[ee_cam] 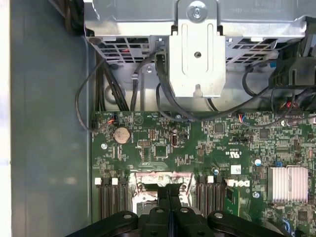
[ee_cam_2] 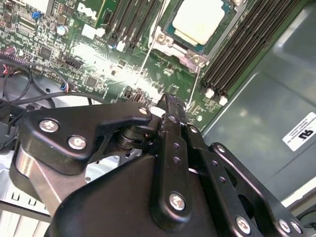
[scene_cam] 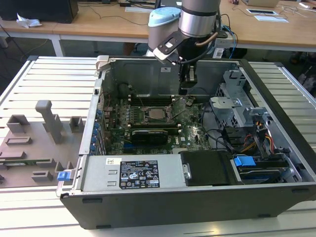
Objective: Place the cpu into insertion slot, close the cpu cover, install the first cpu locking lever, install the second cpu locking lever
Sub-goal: 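Close the cpu cover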
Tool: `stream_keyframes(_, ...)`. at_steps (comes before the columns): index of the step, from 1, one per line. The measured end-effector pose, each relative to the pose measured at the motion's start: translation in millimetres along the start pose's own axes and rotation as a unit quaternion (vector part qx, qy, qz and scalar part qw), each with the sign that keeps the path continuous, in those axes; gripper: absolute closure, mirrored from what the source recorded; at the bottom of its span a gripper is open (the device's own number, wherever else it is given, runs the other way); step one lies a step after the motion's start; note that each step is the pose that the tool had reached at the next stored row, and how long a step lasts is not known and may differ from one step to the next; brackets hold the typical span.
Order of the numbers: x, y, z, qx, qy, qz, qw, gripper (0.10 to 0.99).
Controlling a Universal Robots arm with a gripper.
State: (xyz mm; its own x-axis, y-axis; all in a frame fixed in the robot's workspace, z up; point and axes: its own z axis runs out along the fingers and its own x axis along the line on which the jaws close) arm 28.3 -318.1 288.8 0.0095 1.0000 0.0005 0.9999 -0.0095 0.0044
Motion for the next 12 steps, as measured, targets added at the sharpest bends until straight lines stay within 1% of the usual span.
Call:
stream_keyframes(10, 0.1, 16.9, 0.0, 0.0000, 0.0000, 0.000, 1.0000, 0.980)
stream_keyframes(12, 0.3, 21.5, 0.1, 0.0000, 0.0000, 0.000, 1.0000, 0.980)
